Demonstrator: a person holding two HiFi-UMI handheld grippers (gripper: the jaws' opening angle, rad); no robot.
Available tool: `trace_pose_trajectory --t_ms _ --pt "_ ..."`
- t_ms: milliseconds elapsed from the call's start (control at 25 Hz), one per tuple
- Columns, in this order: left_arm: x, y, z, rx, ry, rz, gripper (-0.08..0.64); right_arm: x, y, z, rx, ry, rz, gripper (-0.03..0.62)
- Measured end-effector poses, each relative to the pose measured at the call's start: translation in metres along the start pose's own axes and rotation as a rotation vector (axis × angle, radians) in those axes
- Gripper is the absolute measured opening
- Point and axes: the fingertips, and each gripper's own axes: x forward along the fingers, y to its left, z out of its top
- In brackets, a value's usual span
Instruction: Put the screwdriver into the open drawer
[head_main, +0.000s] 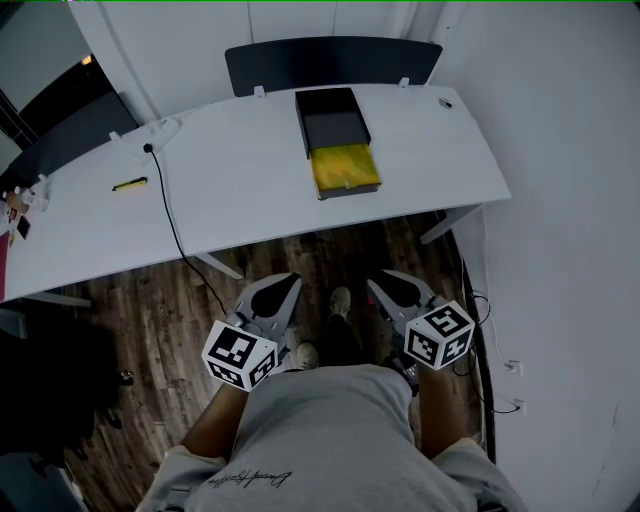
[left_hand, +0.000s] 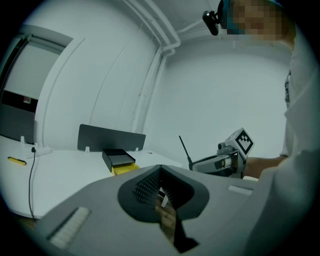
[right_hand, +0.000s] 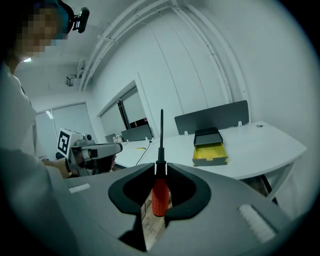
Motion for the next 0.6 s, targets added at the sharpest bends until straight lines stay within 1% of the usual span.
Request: trace_pose_trajectory --t_ms 320,600 --pt "0.023 0.011 0.002 0.010 0.011 -0.023 0.000 0.016 -0.010 0.006 -0.016 0.005 0.021 0.092" --pt "0.060 0.028 0.008 0.009 0.020 -0.032 0.000 0.039 -0.039 0.014 0.006 0.012 0.041 0.092"
